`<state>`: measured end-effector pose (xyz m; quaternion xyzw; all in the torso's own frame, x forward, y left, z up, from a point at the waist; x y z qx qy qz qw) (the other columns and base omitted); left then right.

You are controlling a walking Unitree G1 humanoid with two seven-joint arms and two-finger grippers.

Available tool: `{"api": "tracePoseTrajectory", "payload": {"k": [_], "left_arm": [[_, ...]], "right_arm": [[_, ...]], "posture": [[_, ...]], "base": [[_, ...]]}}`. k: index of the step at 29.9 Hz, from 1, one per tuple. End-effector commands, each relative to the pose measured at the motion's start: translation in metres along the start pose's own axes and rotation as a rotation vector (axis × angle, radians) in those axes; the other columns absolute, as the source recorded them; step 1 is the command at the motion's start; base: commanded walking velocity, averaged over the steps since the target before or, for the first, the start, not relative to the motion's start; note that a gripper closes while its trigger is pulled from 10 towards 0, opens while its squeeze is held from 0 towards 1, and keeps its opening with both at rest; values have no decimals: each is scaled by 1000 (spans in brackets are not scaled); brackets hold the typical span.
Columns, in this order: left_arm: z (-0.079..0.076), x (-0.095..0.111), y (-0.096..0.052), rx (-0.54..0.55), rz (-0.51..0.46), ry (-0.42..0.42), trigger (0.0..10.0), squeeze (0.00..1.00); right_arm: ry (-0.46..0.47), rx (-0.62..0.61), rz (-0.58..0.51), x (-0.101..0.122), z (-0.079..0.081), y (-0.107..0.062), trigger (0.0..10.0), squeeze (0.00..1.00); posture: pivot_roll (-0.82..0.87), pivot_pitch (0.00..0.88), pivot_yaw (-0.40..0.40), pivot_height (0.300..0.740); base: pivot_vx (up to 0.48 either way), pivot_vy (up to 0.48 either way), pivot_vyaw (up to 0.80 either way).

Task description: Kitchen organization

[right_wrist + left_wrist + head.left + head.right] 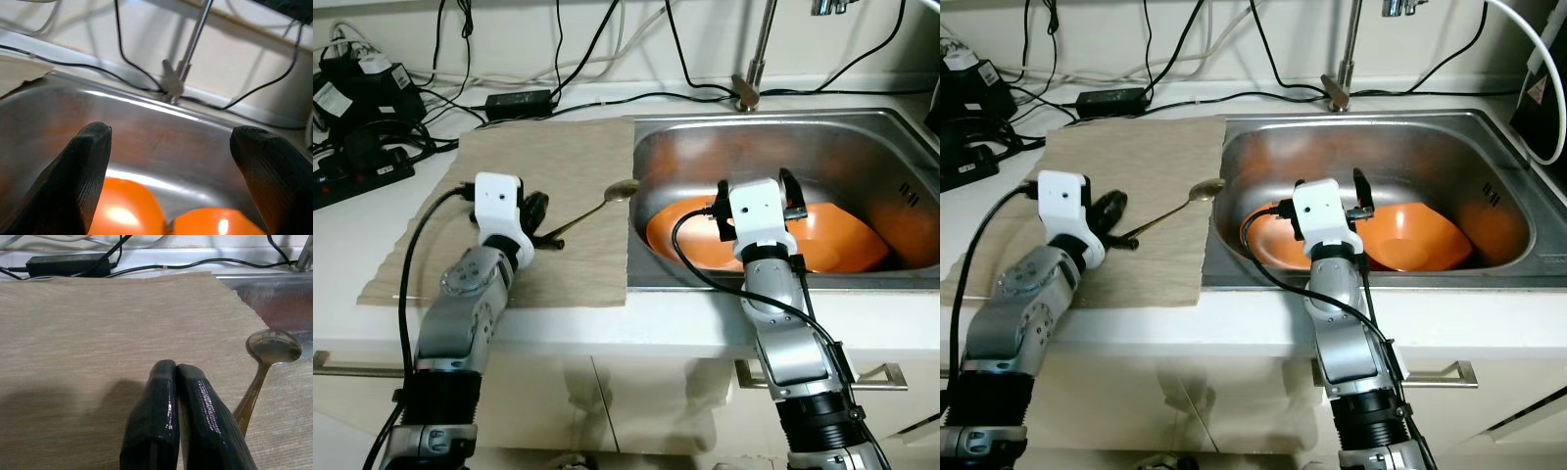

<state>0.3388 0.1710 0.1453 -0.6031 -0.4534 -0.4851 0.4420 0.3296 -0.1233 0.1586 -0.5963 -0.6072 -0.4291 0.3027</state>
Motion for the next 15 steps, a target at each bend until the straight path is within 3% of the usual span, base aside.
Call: {"api": "tracePoseTrajectory", "payload": {"k": [1, 5, 12, 15], "left_arm": [[-1, 5, -3, -10, -9, 7, 10000, 0], [-2, 7, -7, -40, 9, 35, 10000, 0], [-14, 38, -14, -180, 26, 125, 10000, 0], [-19, 36, -15, -209, 41, 128, 10000, 0]], "right_arm": [[16, 24, 23, -3, 3, 2, 10000, 0], [22, 39, 29, -3, 6, 2, 10000, 0], [39, 49, 36, -3, 8, 5, 10000, 0], [41, 50, 35, -3, 8, 7, 10000, 0]], "posture": [[-57, 0, 94, 740], [-50, 0, 92, 740], [-29, 0, 86, 740], [-29, 0, 87, 740]], "base": [[0, 0, 0], [0, 0, 0], [0, 0, 0], [0, 0, 0]]}}
Point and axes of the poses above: a point about 5 cm out from each wrist's last joint towards the gripper, its own y axis pointing out of the wrist towards the gripper, its own x axis along the axis of the wrist's last joint, z = x × y, the point moved 2 cm from there along y, pointing out of the wrist towards the gripper, and after that the axes turned 6 degrees about -y, right-handed, at the moved point
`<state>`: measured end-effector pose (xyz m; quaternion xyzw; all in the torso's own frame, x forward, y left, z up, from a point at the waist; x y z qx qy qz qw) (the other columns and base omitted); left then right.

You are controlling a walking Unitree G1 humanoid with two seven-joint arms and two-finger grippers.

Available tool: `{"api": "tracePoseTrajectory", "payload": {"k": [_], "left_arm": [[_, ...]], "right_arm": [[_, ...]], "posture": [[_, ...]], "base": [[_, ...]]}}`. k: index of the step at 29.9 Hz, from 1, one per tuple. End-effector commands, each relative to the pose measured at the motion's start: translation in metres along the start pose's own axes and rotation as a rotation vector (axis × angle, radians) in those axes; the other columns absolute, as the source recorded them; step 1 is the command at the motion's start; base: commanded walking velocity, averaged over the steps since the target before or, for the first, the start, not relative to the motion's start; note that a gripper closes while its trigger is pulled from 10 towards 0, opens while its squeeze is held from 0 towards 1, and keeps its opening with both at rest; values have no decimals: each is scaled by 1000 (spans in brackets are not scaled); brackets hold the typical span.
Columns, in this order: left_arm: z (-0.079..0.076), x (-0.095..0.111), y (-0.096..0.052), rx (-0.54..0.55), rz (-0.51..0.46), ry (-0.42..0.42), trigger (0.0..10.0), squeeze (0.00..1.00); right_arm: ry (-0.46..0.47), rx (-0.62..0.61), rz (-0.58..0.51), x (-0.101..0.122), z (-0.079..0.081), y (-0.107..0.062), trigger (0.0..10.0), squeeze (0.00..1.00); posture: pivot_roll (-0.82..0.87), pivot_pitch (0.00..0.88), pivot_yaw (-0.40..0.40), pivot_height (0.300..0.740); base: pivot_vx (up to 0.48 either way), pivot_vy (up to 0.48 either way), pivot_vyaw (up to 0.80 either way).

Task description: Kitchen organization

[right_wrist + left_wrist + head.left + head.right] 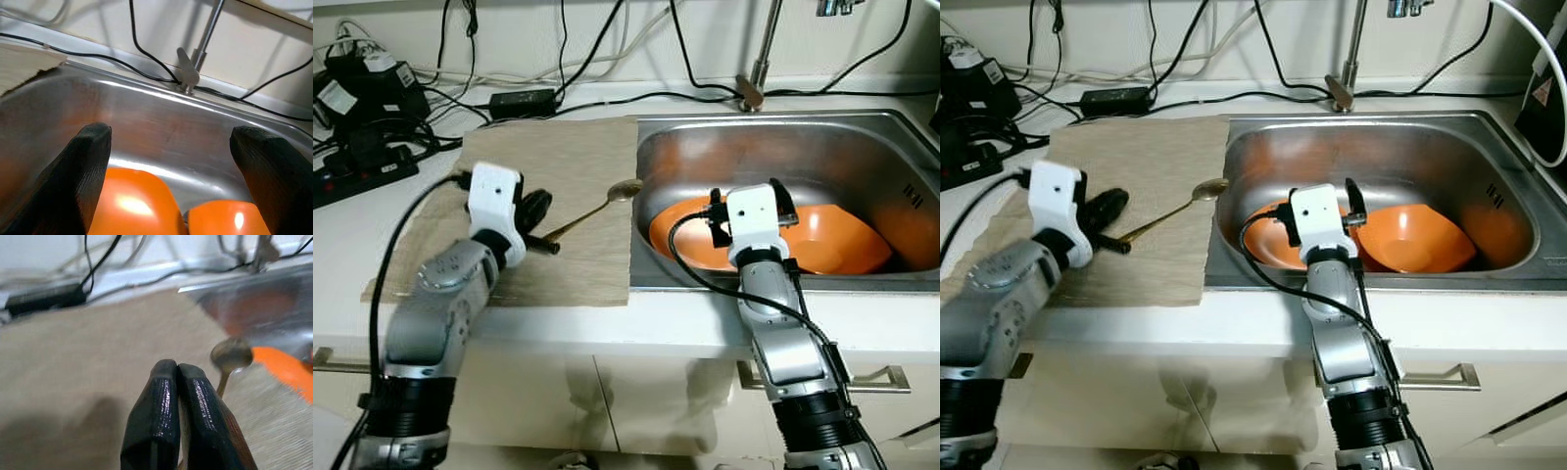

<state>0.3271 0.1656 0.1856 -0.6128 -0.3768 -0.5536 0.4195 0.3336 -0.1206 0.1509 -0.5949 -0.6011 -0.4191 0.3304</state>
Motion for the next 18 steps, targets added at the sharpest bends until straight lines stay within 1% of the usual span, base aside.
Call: {"api": "tracePoseTrajectory", "payload": {"k": [1, 2, 3, 4, 5, 7, 9, 11, 14, 18], "left_arm": [[-7, -3, 1, -42, 29, 10, 10000, 0], [-7, -6, 1, -39, 37, 13, 10000, 353], [-7, -9, 1, -37, 45, 11, 10000, 1000], [-7, -9, 1, -37, 45, 11, 10000, 1000], [-9, -14, 1, -48, 70, 2, 10000, 1000], [-10, -21, 1, -50, 91, -6, 10000, 1000], [-10, -25, 1, -47, 98, -8, 10000, 1000], [-8, -33, 2, -30, 110, -17, 10000, 1000], [-6, -36, 3, -22, 118, -9, 10000, 1000], [-5, -35, 4, -24, 119, 4, 10000, 1000]], "right_arm": [[14, 10, -1, 4, 1, 6, 10000, 0], [16, 9, -1, 4, 1, 7, 10000, 0], [17, 8, -1, 5, 0, 8, 10000, 0], [17, 8, -1, 5, 0, 8, 10000, 0], [29, 8, 5, 4, 0, 9, 10000, 0], [34, 25, 13, 4, 2, 9, 10000, 0], [41, 33, 21, 2, 4, 9, 10000, 0], [42, 48, 30, 0, 7, 8, 10000, 0], [39, 48, 28, 1, 6, 8, 10000, 0], [39, 44, 27, 1, 5, 8, 10000, 0]], "posture": [[-28, 0, 87, 740], [-28, 0, 87, 740], [-29, 0, 87, 740], [-29, 0, 87, 740], [-32, 0, 87, 740], [-34, 0, 86, 740], [-35, 0, 85, 740], [-42, 0, 84, 740], [-47, 0, 85, 740], [-49, 0, 89, 740]], "base": [[0, 0, 0], [0, 0, 0], [0, 0, 0], [0, 0, 0], [0, 0, 0], [0, 0, 0], [0, 0, 0], [0, 0, 0], [0, 0, 0], [0, 0, 0]]}}
Point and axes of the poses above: a point about 5 cm out from each wrist's last joint towards the gripper, its own y axis pointing out of the wrist towards the gripper, its own x axis along the axis of the wrist's last joint, z = x × y, the point moved 2 cm from there along y, pointing out of the wrist towards the gripper, and after that the axes turned 6 degrees about -y, right-handed, at the moved point
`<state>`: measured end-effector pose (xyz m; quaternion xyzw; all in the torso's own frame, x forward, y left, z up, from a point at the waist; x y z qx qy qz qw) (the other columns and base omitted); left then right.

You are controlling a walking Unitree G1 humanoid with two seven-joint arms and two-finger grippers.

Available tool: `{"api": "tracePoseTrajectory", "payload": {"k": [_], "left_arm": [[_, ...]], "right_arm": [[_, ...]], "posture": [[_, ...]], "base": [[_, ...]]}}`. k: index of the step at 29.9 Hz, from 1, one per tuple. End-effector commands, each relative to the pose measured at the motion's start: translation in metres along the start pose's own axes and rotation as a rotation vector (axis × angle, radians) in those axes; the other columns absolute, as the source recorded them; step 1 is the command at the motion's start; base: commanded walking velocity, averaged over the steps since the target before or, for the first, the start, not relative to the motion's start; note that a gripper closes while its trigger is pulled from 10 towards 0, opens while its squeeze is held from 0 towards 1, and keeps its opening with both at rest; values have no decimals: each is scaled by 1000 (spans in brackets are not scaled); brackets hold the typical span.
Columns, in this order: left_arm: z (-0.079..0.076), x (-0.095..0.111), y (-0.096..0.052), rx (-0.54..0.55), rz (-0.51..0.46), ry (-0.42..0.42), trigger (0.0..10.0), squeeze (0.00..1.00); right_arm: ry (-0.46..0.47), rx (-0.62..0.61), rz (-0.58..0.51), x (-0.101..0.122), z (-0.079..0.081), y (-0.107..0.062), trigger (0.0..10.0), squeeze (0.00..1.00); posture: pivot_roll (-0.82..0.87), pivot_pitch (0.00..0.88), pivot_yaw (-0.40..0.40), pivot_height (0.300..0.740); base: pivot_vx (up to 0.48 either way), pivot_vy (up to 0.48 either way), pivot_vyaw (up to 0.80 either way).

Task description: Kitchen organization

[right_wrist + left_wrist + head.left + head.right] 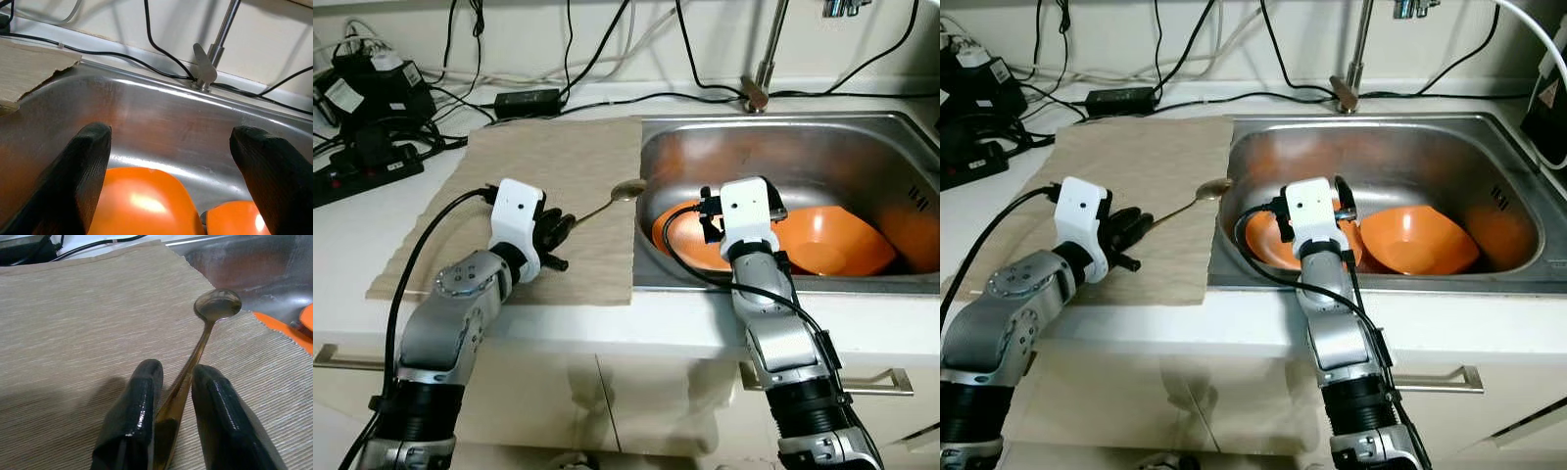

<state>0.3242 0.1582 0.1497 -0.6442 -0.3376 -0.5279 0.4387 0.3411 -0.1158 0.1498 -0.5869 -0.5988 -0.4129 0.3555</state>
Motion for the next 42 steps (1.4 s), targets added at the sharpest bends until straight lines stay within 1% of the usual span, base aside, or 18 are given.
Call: {"api": "tracePoseTrajectory", "payload": {"k": [1, 10, 11, 12, 13, 14, 17, 23, 26, 27, 29, 31, 32, 34, 36, 37, 38, 42], "left_arm": [[2, 1, 1, 4, 4, 25, 10000, 1000], [5, 4, 2, -2, -9, 26, 10000, 1000], [8, 4, 2, 28, -37, 0, 10000, 1000], [8, 4, 2, 28, -37, 0, 10000, 1000], [16, 5, 0, 83, -105, -68, 10000, 1000], [21, 7, -2, 124, -155, -109, 10000, 1000], [23, 5, -5, 145, -176, -130, 10000, 1000], [10, 0, -2, 55, -121, -95, 10000, 1000], [-10, -4, -1, -131, -30, -43, 10000, 1000], [-10, -4, -1, -131, -30, -43, 10000, 1000], [-19, -3, -1, -236, 20, 3, 10000, 1000], [-21, -2, 0, -268, 36, 8, 10000, 1000], [-22, -1, 0, -273, 40, 12, 10000, 0], [-22, -1, 1, -286, 53, 29, 10000, 0], [-18, -1, 3, -287, 69, 53, 10000, 0], [-18, -1, 3, -287, 69, 53, 10000, 0], [-14, 0, 4, -280, 81, 71, 10000, 0], [-7, 4, 6, -271, 86, 79, 10000, 0]], "right_arm": [[9, 3, 8, 0, 0, 1, 10000, 0], [29, 17, 31, -3, 3, -1, 10000, 0], [56, 28, 45, -5, 5, -2, 10000, 0], [56, 28, 45, -5, 5, -2, 10000, 0], [59, 21, 54, -8, 2, -3, 10000, 0], [56, 15, 48, -9, -1, -4, 10000, 0], [55, 13, 45, -11, -4, -5, 10000, 0], [53, 25, 37, -8, -2, -6, 10000, 0], [59, 24, 39, -7, -1, -5, 10000, 0], [59, 24, 39, -7, -1, -5, 10000, 0], [62, 28, 35, -6, 2, -6, 10000, 0], [64, 29, 32, -5, 3, -6, 10000, 0], [65, 28, 30, -4, 3, -6, 10000, 0], [55, 30, 9, 1, 4, -6, 10000, 0], [49, 40, -37, 14, 3, -5, 10000, 0], [49, 40, -37, 14, 3, -5, 10000, 0], [46, 45, -62, 21, 2, -6, 10000, 0], [51, 43, -60, 22, -1, -6, 10000, 0]], "posture": [[-50, 0, 89, 740], [-50, 0, 94, 740], [-51, 0, 94, 740], [-51, 0, 94, 740], [-53, 0, 90, 740], [-54, 0, 90, 740], [-55, 0, 89, 740], [-58, 0, 92, 740], [-57, 0, 97, 740], [-57, 0, 97, 740], [-56, 0, 106, 740], [-56, 0, 108, 740], [-56, 0, 108, 740], [-59, 0, 112, 740], [-61, 0, 112, 740], [-61, 0, 112, 740], [-67, 0, 113, 740], [-67, 0, 113, 740]], "base": [[0, 0, 0], [0, 0, 0], [0, 0, 0], [0, 0, 0], [0, 0, 0], [0, 0, 0], [0, 0, 0], [0, 0, 0], [0, 0, 0], [0, 0, 0], [0, 0, 0], [0, 0, 0], [0, 0, 0], [0, 0, 0], [0, 0, 0], [0, 0, 0], [0, 0, 0], [0, 0, 0]]}}
Point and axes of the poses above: a point about 5 cm out from each wrist's last joint towards the gripper, its own y axis pointing out of the wrist towards the gripper, its own x axis along the axis of the wrist's last joint, z = x × y, the point moved 2 cm from there along y, pointing out of the wrist towards the gripper, and after that the axes turned 6 degrees about -y, right-handed, at the moved point
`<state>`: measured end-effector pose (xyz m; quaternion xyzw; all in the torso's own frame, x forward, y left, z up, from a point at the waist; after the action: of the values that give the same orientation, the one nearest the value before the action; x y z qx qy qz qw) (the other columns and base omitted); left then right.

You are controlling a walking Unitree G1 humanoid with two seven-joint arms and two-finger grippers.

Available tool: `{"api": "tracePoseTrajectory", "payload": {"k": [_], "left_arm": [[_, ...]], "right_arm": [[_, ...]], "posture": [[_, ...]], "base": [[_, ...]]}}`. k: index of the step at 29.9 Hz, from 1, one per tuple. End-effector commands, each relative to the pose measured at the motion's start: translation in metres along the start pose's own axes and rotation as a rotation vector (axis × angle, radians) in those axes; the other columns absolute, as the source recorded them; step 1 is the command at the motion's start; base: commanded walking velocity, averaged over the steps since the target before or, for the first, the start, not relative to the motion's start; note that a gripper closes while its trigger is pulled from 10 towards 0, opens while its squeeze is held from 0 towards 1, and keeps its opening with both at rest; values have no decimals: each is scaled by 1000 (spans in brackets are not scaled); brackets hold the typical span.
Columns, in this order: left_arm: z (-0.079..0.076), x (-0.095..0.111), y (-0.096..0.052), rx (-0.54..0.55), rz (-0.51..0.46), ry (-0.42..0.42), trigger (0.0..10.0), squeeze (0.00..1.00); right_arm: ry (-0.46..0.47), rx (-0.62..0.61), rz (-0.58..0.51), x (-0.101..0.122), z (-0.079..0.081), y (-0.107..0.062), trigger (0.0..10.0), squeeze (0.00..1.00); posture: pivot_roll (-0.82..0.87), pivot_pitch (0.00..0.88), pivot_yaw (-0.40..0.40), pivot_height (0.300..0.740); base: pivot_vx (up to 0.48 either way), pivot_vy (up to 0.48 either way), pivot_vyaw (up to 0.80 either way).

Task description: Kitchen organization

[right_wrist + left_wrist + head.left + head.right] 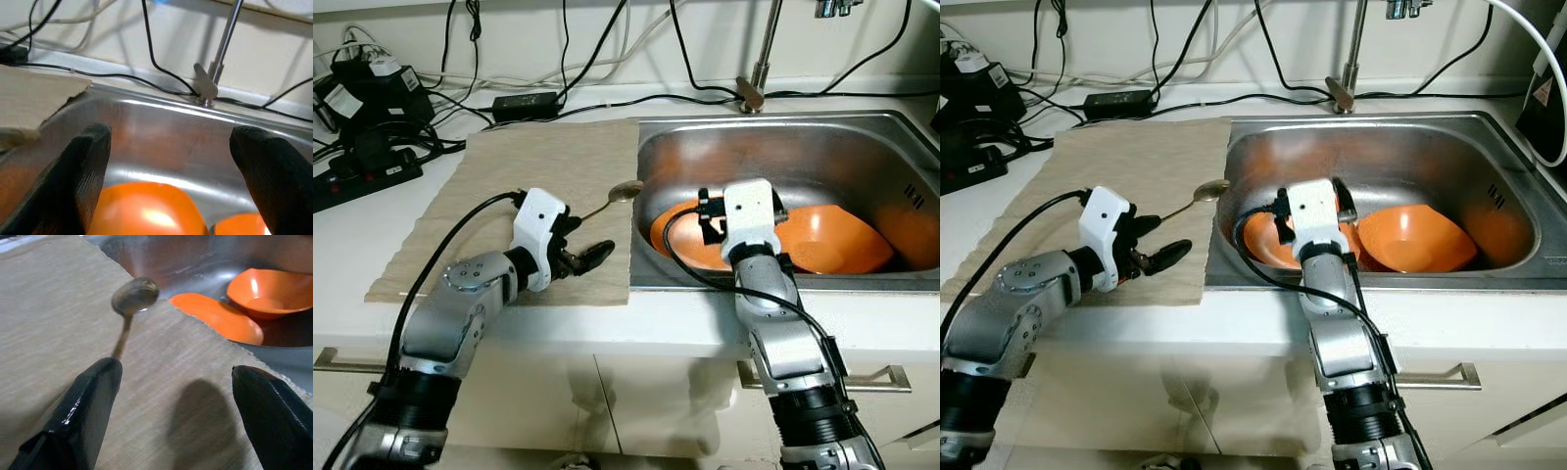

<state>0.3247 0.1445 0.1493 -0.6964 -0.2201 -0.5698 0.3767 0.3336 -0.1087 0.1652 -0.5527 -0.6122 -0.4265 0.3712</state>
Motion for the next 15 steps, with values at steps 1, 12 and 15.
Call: {"api": "tracePoseTrajectory", "payload": {"k": [1, 12, 15], "left_arm": [[6, 4, -2, 11, 7, 22, 10000, 0], [22, 10, 3, 30, 34, 24, 10000, 0], [27, 12, 7, 29, 52, 7, 10000, 0]], "right_arm": [[-3, 5, -6, 4, -1, 1, 10000, 0], [1, 13, -5, 7, -1, 0, 10000, 0], [2, 15, -8, 8, -1, 0, 10000, 0]], "posture": [[-70, 0, 110, 740], [-69, 0, 110, 740], [-70, 0, 108, 740]], "base": [[0, 0, 0], [0, 0, 0], [0, 0, 0]]}}
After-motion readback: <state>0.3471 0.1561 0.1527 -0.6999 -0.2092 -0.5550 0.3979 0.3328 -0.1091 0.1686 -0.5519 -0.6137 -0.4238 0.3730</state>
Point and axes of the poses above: a point about 5 cm out from each wrist's last joint towards the gripper, its own y axis pointing out of the wrist towards the gripper, its own x axis along the axis of the wrist's last joint, z = x × y, the point moved 2 cm from there along y, pointing out of the wrist towards the gripper, and after that the axes turned 6 degrees about -y, right-handed, at the moved point
